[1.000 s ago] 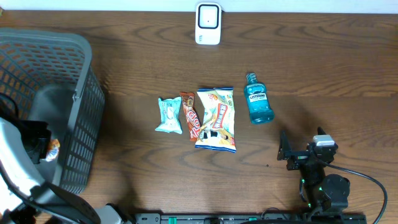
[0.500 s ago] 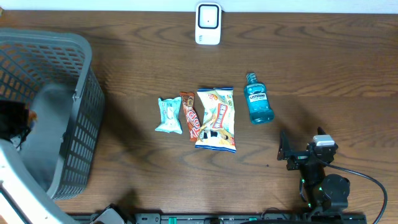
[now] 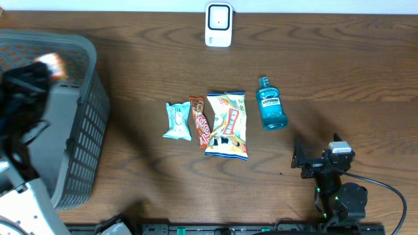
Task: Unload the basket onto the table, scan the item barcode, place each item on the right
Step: 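Carry the Kleenex pack to the scanner and release it on the snack bag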
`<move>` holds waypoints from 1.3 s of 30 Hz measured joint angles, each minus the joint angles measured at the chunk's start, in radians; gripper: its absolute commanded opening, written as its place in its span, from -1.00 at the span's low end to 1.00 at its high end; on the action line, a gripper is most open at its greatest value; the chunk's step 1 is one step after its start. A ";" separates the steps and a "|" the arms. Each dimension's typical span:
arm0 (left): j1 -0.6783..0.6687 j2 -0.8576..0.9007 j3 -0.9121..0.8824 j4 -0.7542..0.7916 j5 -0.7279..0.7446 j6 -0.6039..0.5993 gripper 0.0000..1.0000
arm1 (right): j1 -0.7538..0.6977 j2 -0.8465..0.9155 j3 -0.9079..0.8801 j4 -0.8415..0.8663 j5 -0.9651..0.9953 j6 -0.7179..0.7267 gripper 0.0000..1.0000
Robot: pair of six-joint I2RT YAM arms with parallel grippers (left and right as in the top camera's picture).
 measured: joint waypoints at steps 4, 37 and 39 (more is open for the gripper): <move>-0.219 0.010 0.000 -0.005 0.057 0.057 -0.71 | 0.000 0.000 0.000 0.000 0.000 0.000 0.98; -1.324 0.827 0.003 0.258 -0.471 0.212 0.97 | 0.000 0.000 0.000 0.000 0.000 0.000 0.98; -1.325 0.827 0.003 0.256 -0.477 0.232 0.99 | 0.000 0.000 0.000 0.000 0.000 0.000 0.99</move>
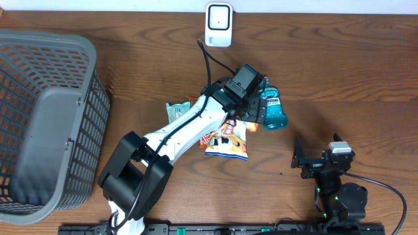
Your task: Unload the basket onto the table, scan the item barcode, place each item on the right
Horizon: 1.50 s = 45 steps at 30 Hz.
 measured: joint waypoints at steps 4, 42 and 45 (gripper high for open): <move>0.010 -0.016 0.027 -0.052 -0.055 0.041 0.99 | 0.000 0.000 0.000 0.000 0.000 0.000 0.99; 0.472 -1.161 -0.024 -0.061 -0.461 0.613 0.96 | 0.000 0.000 0.000 0.000 0.000 0.000 0.99; 0.554 -1.251 -0.097 -0.050 -0.334 0.575 0.95 | 0.000 0.000 0.000 0.000 0.000 0.000 0.98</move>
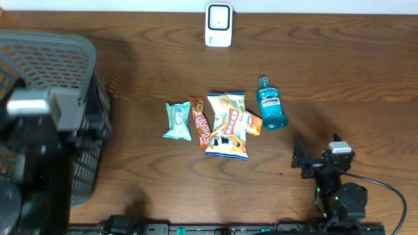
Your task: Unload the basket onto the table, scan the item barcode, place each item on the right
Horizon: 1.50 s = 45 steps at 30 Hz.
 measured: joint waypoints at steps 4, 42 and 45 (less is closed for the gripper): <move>0.124 -0.114 -0.067 0.003 0.180 -0.053 0.96 | 0.000 0.000 0.000 0.000 0.000 0.000 0.99; 0.266 -0.682 -0.170 0.138 0.319 -0.098 0.96 | 0.000 0.000 0.000 0.000 0.000 0.000 0.98; 0.266 -0.682 -0.170 0.175 0.252 -0.098 0.96 | 0.000 0.000 0.000 0.000 0.000 0.000 0.98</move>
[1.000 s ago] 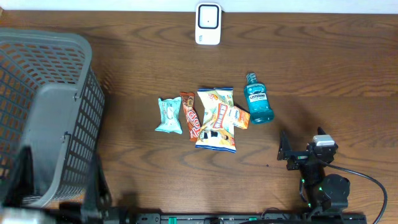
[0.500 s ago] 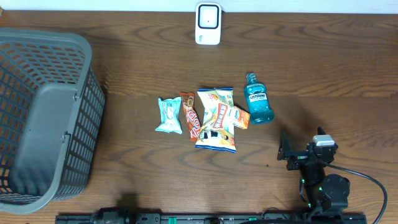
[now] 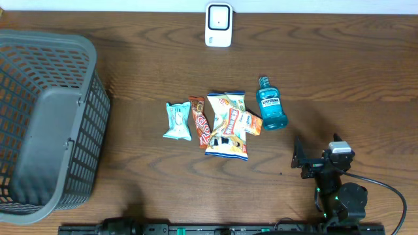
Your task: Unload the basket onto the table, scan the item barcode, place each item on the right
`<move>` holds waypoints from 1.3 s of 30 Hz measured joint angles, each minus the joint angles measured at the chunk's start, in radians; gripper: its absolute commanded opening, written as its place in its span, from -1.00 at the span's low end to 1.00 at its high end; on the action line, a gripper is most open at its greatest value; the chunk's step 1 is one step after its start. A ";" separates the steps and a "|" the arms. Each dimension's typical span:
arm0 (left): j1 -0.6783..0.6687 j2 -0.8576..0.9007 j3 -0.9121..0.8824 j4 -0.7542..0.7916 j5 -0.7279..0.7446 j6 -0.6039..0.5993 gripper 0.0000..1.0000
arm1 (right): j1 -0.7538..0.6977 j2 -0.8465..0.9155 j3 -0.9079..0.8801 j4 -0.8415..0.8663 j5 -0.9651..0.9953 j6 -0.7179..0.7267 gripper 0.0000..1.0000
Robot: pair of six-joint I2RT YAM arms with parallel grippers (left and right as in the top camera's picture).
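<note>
The white barcode scanner (image 3: 219,25) stands at the far edge of the table. In the middle lie a light-blue packet (image 3: 177,121), a brown-red bar (image 3: 200,122), a large yellow chip bag (image 3: 226,127) and a small orange packet (image 3: 251,123) resting against the bag's right side. A blue mouthwash bottle (image 3: 272,111) lies just to the right of them. My right gripper (image 3: 299,158) rests at the near right, away from every item; its jaws are too small to read. The left arm is out of view.
A large grey plastic basket (image 3: 91,98) fills the left side of the table. The right arm's base and cable (image 3: 345,196) sit at the near right edge.
The left arm, which loomed blurred over the basket at the left, has left the view. The items, the scanner and the right arm have not moved.
The left arm was first blurred over the basket with something orange-white at its tip, and no orange packet lay by the chip bag. Then its gripper reached between chip bag and bottle. After that the orange packet lay there, the arm was back left, and now gone.
</note>
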 measured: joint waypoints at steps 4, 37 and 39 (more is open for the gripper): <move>0.000 0.000 -0.001 0.048 -0.046 0.000 0.96 | 0.000 0.000 0.000 0.000 0.000 0.000 0.99; 0.000 0.002 -0.864 0.473 0.153 -0.198 0.96 | 0.000 0.000 0.000 0.000 0.000 0.000 0.98; 0.000 0.002 -0.912 0.473 0.162 -0.202 0.96 | 0.000 0.000 0.000 0.000 0.000 0.000 0.98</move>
